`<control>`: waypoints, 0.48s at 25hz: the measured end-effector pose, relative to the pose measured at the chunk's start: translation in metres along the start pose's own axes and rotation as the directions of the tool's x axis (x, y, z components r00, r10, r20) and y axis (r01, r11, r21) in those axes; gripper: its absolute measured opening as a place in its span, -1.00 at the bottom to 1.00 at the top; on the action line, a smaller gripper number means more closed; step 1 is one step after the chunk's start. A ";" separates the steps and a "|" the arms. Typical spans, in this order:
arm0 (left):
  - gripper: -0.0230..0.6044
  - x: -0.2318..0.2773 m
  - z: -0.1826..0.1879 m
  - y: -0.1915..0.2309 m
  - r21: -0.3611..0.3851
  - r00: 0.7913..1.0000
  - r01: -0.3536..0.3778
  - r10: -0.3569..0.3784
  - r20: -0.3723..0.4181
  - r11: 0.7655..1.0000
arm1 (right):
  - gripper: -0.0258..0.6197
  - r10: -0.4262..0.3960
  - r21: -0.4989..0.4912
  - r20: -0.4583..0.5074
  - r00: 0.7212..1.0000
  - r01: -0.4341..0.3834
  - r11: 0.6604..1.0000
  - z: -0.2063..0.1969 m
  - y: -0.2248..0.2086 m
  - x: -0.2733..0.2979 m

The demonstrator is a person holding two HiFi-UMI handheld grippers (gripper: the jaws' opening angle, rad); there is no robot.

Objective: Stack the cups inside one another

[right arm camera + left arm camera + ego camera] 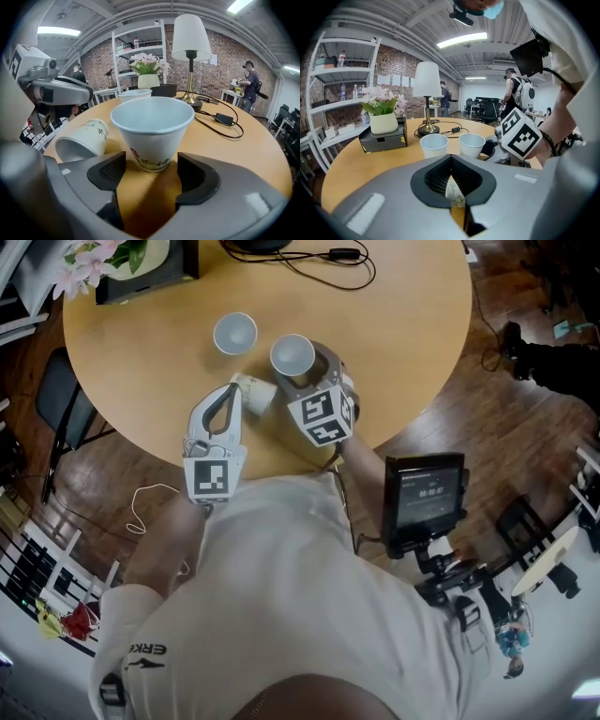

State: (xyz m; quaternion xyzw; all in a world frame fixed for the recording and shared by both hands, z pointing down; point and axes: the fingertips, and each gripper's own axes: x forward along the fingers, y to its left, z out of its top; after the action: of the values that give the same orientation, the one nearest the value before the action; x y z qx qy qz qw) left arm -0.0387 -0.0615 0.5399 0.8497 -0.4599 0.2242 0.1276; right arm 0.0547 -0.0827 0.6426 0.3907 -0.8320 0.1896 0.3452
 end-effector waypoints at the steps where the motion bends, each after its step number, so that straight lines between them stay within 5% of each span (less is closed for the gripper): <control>1: -0.92 0.000 0.000 0.000 0.006 1.000 0.002 -0.002 0.002 1.000 | 0.19 0.000 -0.003 0.001 1.000 0.000 1.000 0.000 0.000 -0.001; 5: -0.92 -0.001 -0.002 0.002 0.024 1.000 0.005 -0.005 0.002 1.000 | -0.07 -0.025 -0.002 0.012 1.000 0.025 1.000 0.002 -0.003 -0.003; 12: -0.92 -0.002 -0.002 0.003 0.033 1.000 0.009 -0.009 -0.003 0.999 | -0.07 -0.031 -0.007 0.012 0.999 0.031 0.999 0.002 -0.005 -0.002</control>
State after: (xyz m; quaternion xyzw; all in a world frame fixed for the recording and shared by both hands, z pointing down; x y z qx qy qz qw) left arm -0.0427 -0.0603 0.5404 0.8535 -0.4520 0.2323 0.1151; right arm 0.0582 -0.0862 0.6397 0.4034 -0.8285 0.1791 0.3445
